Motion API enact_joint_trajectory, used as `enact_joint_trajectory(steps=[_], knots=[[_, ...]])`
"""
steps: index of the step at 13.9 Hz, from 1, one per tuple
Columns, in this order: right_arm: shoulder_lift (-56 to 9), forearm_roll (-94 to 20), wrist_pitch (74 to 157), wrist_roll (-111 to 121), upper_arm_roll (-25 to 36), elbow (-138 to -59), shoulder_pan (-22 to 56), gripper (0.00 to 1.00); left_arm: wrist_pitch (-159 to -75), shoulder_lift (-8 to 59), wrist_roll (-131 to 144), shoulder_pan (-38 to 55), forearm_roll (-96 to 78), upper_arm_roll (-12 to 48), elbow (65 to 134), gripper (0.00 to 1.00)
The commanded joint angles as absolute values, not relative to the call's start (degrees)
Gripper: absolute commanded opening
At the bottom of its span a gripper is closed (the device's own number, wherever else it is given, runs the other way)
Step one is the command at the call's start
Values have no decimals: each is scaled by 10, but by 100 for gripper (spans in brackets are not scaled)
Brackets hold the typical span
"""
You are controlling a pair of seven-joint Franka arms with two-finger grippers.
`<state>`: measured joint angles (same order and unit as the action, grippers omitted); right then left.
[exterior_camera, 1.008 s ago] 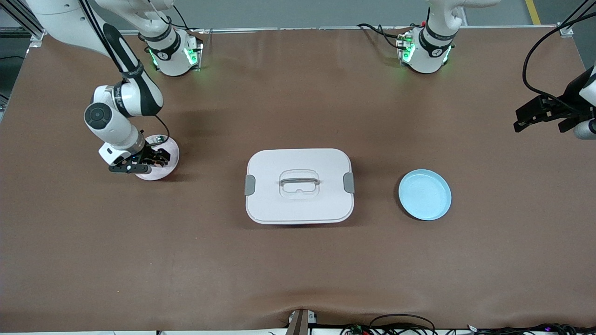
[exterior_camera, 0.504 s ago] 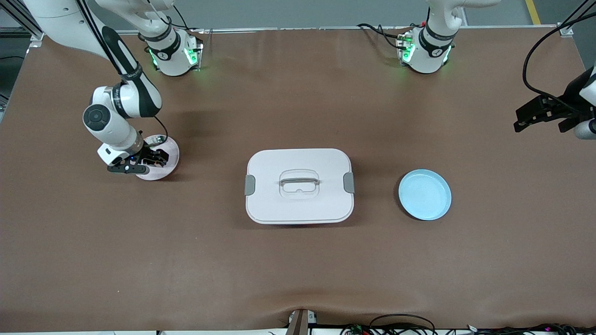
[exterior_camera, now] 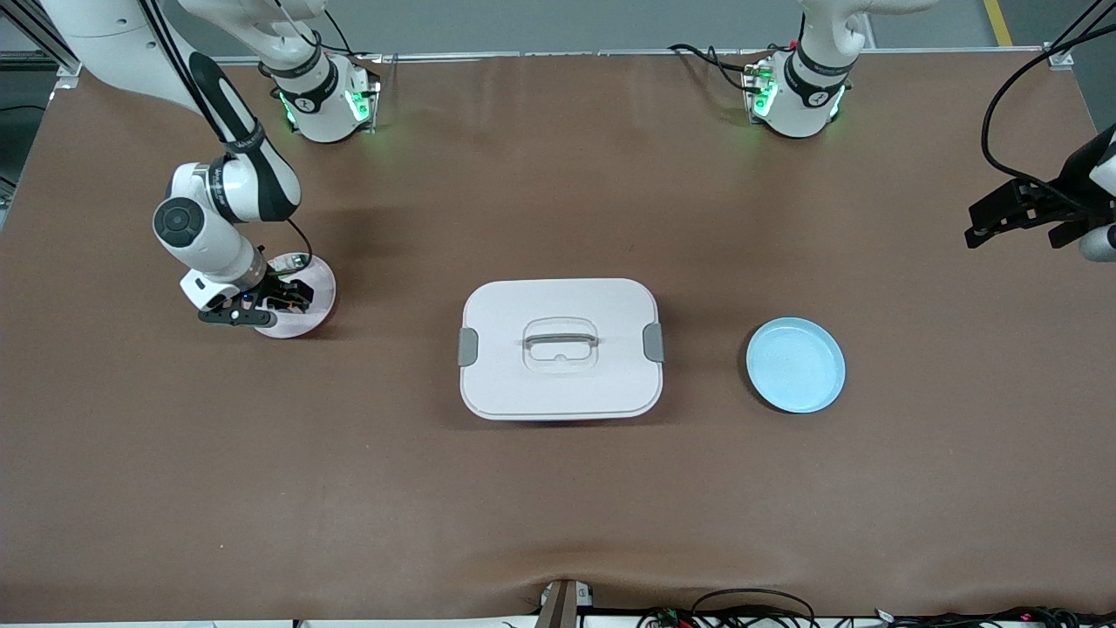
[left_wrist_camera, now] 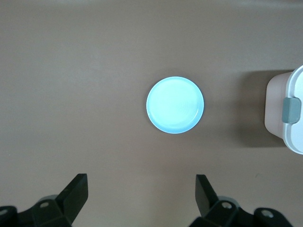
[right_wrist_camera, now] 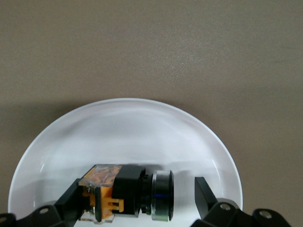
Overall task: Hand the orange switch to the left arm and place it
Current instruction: 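Close the right gripper on the orange switch, then lift the switch with the right gripper while the left gripper approaches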
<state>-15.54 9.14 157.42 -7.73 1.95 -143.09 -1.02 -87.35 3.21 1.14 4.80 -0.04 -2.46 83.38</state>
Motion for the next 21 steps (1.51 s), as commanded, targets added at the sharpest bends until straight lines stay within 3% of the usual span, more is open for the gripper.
enact_joint_trajectory(steps=[1, 4, 5, 14, 21], knots=[[-159, 109, 1577, -93, 17, -1426, -18, 88, -865, 33, 0, 50, -4, -25, 824, 100], [-159, 109, 1576, -115, 16, -1426, -17, 18, -865, 33, -3, 49, -5, -25, 824, 100], [-159, 109, 1576, -124, 15, -1426, -17, 0, -865, 33, -3, 47, -4, -25, 825, 100], [-150, 106, 1565, -195, 11, -1416, 1, 0, -865, 33, 0, 52, -10, -25, 824, 100], [-109, 88, 1337, -270, -1, -1313, 59, 0, -865, 28, -1, 47, -104, -23, 824, 100]])
